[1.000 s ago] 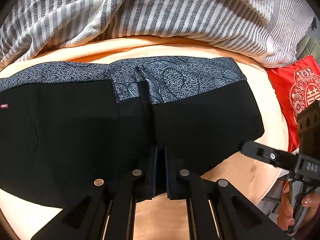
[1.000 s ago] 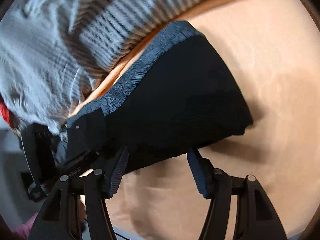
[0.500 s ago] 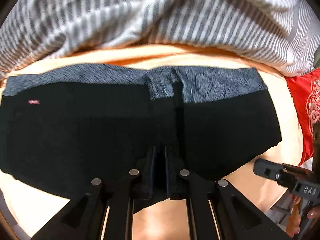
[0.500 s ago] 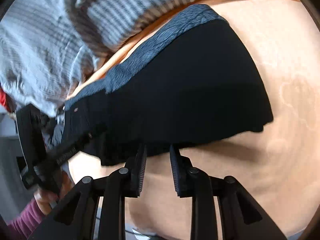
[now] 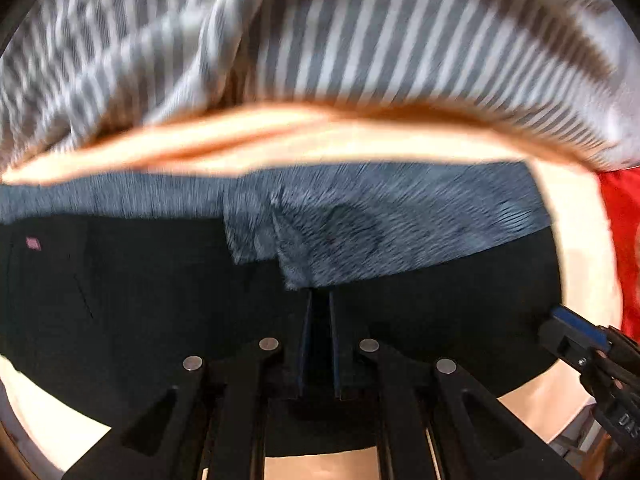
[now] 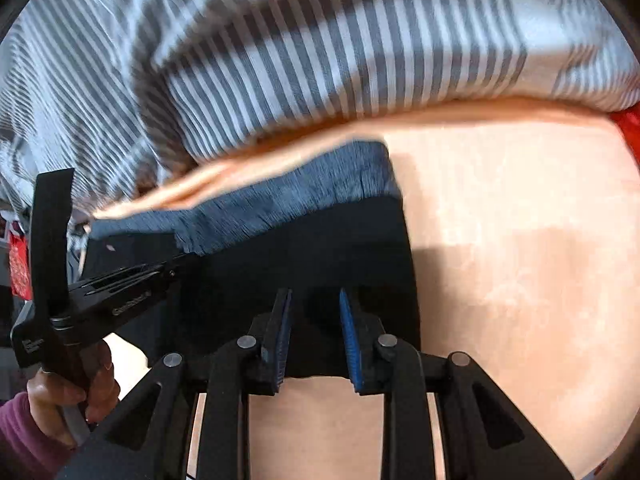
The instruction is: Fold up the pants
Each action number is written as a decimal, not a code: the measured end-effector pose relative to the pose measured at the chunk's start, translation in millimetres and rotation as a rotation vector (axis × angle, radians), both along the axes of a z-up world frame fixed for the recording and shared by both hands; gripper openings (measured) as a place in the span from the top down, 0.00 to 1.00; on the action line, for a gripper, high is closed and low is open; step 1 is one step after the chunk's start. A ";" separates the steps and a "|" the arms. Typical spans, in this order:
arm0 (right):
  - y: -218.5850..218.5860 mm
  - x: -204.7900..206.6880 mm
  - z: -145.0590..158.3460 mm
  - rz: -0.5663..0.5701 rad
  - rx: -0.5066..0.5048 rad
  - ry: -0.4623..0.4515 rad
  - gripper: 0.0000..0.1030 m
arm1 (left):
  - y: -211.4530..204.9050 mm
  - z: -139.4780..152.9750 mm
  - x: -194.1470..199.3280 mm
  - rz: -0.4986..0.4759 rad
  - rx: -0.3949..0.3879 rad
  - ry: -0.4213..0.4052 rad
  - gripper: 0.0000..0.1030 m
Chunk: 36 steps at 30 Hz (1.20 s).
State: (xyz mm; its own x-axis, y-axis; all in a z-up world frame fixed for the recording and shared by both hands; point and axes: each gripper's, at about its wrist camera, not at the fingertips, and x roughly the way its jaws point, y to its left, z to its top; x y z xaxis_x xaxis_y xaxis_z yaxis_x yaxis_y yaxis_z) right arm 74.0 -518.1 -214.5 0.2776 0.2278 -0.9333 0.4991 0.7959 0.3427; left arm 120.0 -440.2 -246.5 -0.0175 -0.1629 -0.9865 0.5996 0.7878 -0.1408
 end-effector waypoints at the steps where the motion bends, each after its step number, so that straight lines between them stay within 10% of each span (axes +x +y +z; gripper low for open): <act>1: 2.3 -1.8 -8.4 0.004 0.011 0.023 0.74 | 4.6 -0.1 -2.8 0.001 -0.022 -0.018 0.90; 15: -1.1 -12.7 -22.7 0.004 0.066 0.027 0.74 | -9.0 -1.4 -16.1 0.001 0.042 -0.067 0.84; 17: 1.7 -12.8 -22.0 0.015 0.055 0.030 0.73 | -7.3 5.6 -22.1 0.027 0.060 -0.098 0.14; 18: 2.4 -12.1 -21.9 0.022 0.050 0.032 0.72 | -4.0 10.2 -23.1 0.041 0.036 -0.120 0.08; 36: 17.3 2.9 -20.0 0.144 0.047 0.040 0.38 | 24.8 52.1 -42.2 0.132 0.048 -0.156 0.08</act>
